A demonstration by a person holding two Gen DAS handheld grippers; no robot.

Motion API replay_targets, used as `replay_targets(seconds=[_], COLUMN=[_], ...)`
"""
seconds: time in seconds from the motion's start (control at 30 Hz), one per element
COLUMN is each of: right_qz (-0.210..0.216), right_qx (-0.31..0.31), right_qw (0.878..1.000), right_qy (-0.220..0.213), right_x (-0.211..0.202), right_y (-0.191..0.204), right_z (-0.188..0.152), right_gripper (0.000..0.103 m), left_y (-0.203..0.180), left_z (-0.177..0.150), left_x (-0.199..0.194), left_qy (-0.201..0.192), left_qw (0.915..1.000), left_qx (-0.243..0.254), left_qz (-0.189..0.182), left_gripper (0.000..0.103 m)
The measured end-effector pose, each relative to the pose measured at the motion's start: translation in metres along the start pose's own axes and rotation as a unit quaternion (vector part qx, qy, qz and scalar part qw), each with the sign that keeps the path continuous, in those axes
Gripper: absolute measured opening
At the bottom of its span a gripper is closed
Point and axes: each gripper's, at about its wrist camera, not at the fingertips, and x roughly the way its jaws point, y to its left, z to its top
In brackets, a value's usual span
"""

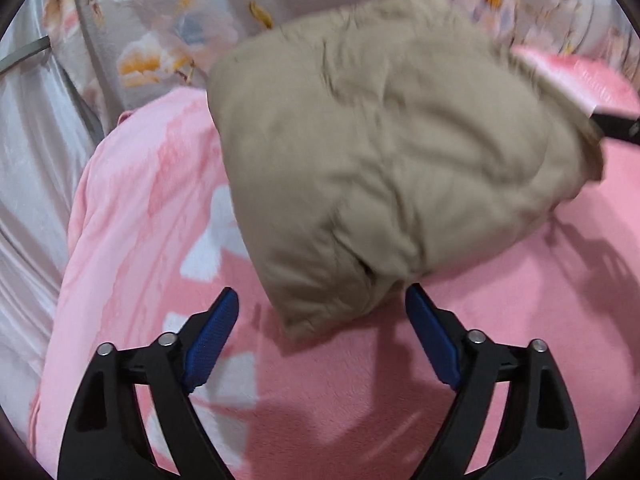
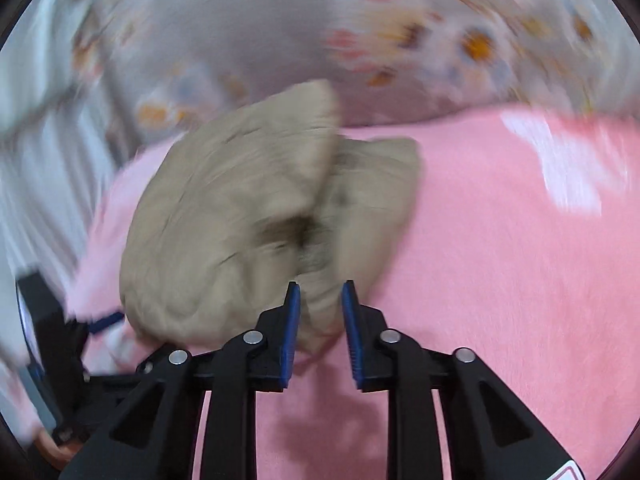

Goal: Fold large clothes
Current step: 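Lower the folded jacket onto the blanket and open both grippers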

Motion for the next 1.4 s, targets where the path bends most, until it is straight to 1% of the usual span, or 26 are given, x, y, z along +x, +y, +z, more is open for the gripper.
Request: replay_targets(seconds=[0.07,0.13,0.17,0.2,0.3,0.33,0.4,0.47,0.57,0.63,0.7,0.73,0.77,0.83,0.9,1.0,1.03,1.07,1.1,1.13,1.17,1.23,1.27,1.33,1.37,1.4], right_qz=[-0.016,-0.017,-0.02,-0.021,-0.025,-0.023,-0.021,-0.024,-0.018,-0.014,-0.023,-0.026,-0.029,-0.015,0.003,0.027,0.019,-0.004,-0.02,-0.04,-0.048,-0.038,-0.026,-0.027,-0.041,-0.069], right_qx=[-0.036,-0.023,-0.014,-0.007,0.009,0.011,0.004,-0.003,0.012,0.024,0.04,0.039,0.028,-0.003,-0.043,-0.091,-0.104,-0.116,-0.114,-0.098,-0.071,-0.018,0.004,0.002,-0.012,-0.029], right_qw=[0.999,0.999,1.0,1.0,0.999,0.999,0.999,0.999,0.998,0.998,0.998,0.999,0.999,0.999,0.998,0.995,0.994,0.993,0.993,0.994,0.996,0.998,0.998,0.998,0.998,0.996], right_qy=[0.01,0.015,0.015,0.015,0.022,0.027,0.047,0.048,0.053,0.055,0.036,0.007,-0.022,-0.052,-0.047,-0.011,-0.003,0.007,0.01,0.014,0.021,0.038,0.05,0.053,0.05,0.044], right_x=[0.016,0.032,0.04,0.046,0.073,0.083,0.102,0.117,0.121,0.117,0.094,0.071,0.048,0.013,0.001,0.013,0.021,0.035,0.043,0.055,0.065,0.081,0.092,0.101,0.105,0.11], right_y=[0.015,0.012,0.009,0.006,0.001,0.002,0.007,0.011,0.007,0.004,0.001,0.003,0.009,0.026,0.047,0.073,0.078,0.08,0.078,0.067,0.052,0.026,0.014,0.01,0.011,0.013], right_z=[0.001,0.006,0.012,0.017,0.033,0.035,0.031,0.025,0.026,0.027,0.028,0.028,0.028,0.026,0.024,0.016,0.015,0.016,0.019,0.025,0.031,0.037,0.037,0.034,0.034,0.033], right_gripper=[0.012,0.003,0.001,0.0,0.0,0.0,0.0,0.0,0.0,0.0,0.0,0.0,0.0,0.002,0.002,0.002,0.001,0.001,0.0,0.0,0.0,0.0,0.0,0.0,0.0,0.0], left_y=[0.009,0.025,0.033,0.038,0.05,0.055,0.067,0.069,0.063,0.061,0.064,0.066,0.069,0.072,0.077,0.085,0.085,0.084,0.083,0.081,0.079,0.077,0.075,0.071,0.068,0.065], left_z=[0.003,0.009,0.013,0.016,0.025,0.027,0.028,0.026,0.026,0.027,0.025,0.025,0.021,0.014,0.008,0.014,0.021,0.027,0.031,0.037,0.042,0.047,0.048,0.048,0.048,0.048], left_x=[0.004,0.006,0.007,0.009,0.021,0.028,0.04,0.05,0.05,0.047,0.036,0.032,0.018,-0.003,-0.025,-0.045,-0.045,-0.043,-0.039,-0.031,-0.021,-0.001,0.008,0.015,0.018,0.019], left_qy=[-0.002,-0.003,-0.004,-0.003,-0.002,0.003,0.013,0.018,0.008,0.008,0.011,0.009,0.003,-0.005,-0.02,-0.036,-0.039,-0.039,-0.038,-0.031,-0.022,-0.005,-0.001,-0.001,-0.007,-0.009], left_qw=[0.9996,0.9983,0.9975,0.997,0.9945,0.9935,0.9917,0.9908,0.9914,0.9917,0.9918,0.992,0.9922,0.9922,0.9906,0.9869,0.9865,0.986,0.986,0.9862,0.9861,0.9862,0.986,0.9856,0.9858,0.986], left_qx=[-0.023,-0.055,-0.069,-0.075,-0.084,-0.092,-0.115,-0.121,-0.104,-0.099,-0.107,-0.109,-0.112,-0.115,-0.131,-0.153,-0.154,-0.155,-0.155,-0.154,-0.155,-0.157,-0.16,-0.162,-0.159,-0.158], left_qz=[0.017,0.017,0.018,0.019,0.063,0.066,0.056,0.056,0.078,0.081,0.069,0.063,0.055,0.047,0.036,0.036,0.038,0.045,0.047,0.051,0.056,0.054,0.046,0.048,0.053,0.053], left_gripper=[0.076,0.076,0.076,0.076,0.076,0.076,0.077,0.079,0.081,0.081,0.081,0.081,0.081,0.081,0.083,0.085,0.085,0.085,0.085,0.085,0.085,0.087,0.087,0.091,0.094,0.095])
